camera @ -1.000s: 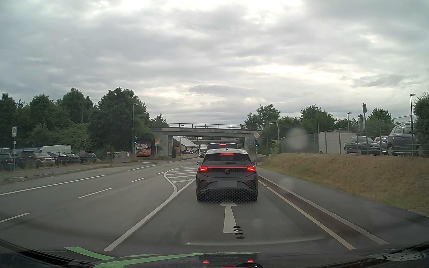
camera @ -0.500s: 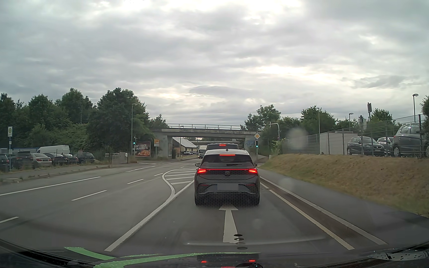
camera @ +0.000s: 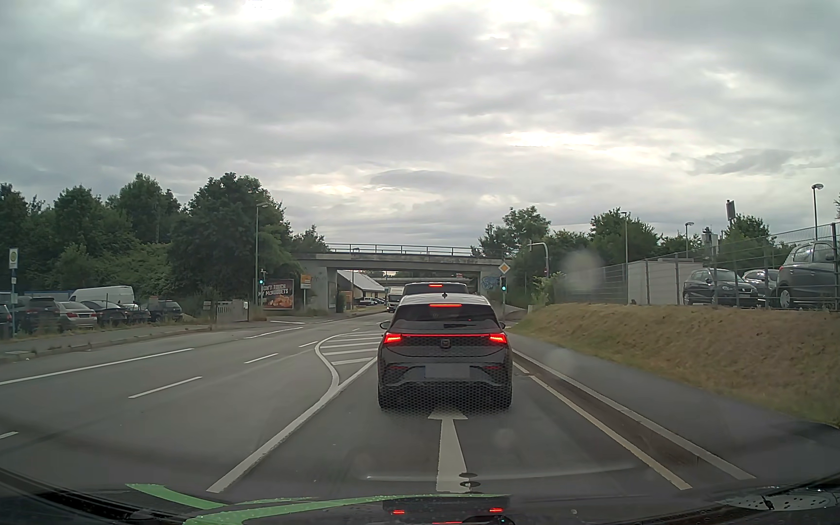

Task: Follow the waypoints while adhering to traffic rules and regulations

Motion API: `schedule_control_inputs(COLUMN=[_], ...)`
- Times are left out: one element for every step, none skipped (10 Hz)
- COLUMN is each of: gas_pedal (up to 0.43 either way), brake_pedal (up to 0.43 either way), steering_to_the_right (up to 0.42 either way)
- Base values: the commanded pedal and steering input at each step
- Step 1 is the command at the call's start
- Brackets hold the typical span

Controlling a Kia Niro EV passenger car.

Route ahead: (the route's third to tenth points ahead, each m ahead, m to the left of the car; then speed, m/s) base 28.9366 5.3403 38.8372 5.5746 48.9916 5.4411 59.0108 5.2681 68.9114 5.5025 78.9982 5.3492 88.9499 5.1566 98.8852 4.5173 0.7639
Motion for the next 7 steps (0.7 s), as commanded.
schedule_control_inputs(gas_pedal=[0.000, 0.000, 0.000, 0.000, 0.000, 0.000, 0.000], brake_pedal=[0.000, 0.000, 0.000, 0.000, 0.000, 0.000, 0.000], steering_to_the_right=[0.000, 0.000, 0.000, 0.000, 0.000, 0.000, 0.000])
